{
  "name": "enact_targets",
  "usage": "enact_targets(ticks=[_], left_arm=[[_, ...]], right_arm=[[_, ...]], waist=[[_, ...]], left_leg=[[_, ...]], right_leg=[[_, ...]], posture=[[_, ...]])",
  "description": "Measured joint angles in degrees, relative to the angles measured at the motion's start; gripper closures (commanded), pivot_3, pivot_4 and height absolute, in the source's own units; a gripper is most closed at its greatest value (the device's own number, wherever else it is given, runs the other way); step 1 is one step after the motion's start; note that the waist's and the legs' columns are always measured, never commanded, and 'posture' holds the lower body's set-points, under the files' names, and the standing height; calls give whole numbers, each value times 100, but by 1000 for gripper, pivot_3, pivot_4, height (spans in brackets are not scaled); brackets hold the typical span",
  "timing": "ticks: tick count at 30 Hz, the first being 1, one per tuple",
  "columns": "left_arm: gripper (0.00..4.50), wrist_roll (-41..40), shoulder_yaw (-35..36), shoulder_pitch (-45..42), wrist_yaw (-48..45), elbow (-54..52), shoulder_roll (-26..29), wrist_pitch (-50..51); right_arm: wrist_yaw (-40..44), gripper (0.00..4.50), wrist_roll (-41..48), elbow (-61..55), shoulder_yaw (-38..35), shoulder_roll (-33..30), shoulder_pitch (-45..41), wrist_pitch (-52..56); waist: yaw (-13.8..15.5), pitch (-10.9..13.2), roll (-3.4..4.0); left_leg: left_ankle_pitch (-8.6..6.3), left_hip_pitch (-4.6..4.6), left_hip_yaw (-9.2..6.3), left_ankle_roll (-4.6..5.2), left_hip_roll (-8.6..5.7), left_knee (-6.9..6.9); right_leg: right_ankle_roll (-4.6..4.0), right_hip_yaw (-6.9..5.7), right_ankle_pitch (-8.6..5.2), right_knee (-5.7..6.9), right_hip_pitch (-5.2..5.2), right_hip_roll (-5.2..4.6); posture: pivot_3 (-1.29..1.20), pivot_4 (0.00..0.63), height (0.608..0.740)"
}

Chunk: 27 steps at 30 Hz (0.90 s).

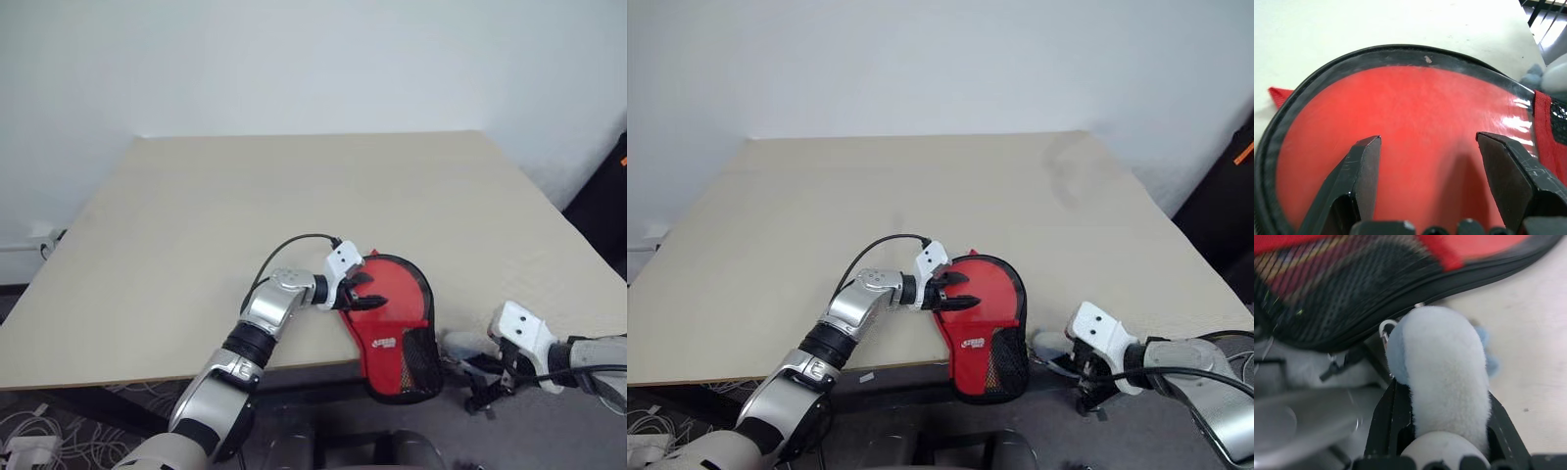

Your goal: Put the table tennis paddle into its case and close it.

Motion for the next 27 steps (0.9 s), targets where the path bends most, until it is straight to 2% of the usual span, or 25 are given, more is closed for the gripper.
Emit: enact_targets(ticks=[7, 14, 19, 24, 25, 27], left_arm=[[1189, 0, 26, -10, 3, 18, 11, -10], [1189, 67, 28, -65, -3, 160, -12, -100], [1189, 87, 37, -103, -11, 254, -29, -135], [1189, 98, 45, -130, -43, 337, -38, -173], [1189, 104, 45, -144, -49, 358, -41, -182], [1189, 106, 48, -158, -61, 394, -42, -208]], right_arm=[[307, 3821, -95, -94, -187, -127, 1214, -397], [396, 3821, -72, -331, -781, -27, 1817, -621], [371, 2201, 151, -271, -968, 255, 1607, -341], [375, 282, 484, -211, -1242, 454, 1314, -55], [374, 26, 556, -208, -1334, 493, 1218, -1], [377, 26, 830, -176, -1598, 567, 943, 149]], waist=[[76, -5, -3], [95, -9, 3], [92, -10, 4], [78, -11, 6], [77, -11, 7], [76, -11, 7]], left_leg=[[-37, -4, 4, 53, -54, 20], [-53, -3, 7, 76, -66, 47], [-52, 0, 6, 76, -66, 48], [-52, 5, 6, 75, -64, 48], [-52, 5, 7, 75, -65, 49], [-52, 6, 7, 76, -65, 51]], right_leg=[[46, 0, -20, 6, 9, -67], [68, 2, -10, 2, 26, -84], [68, 1, -10, 5, 28, -83], [68, 1, -9, 7, 31, -82], [68, 2, -9, 6, 31, -82], [68, 2, -8, 7, 33, -81]], posture=[[0, 0, 724], [0, 0, 724], [0, 0, 724], [0, 0, 724], [0, 0, 724], [0, 0, 724]])
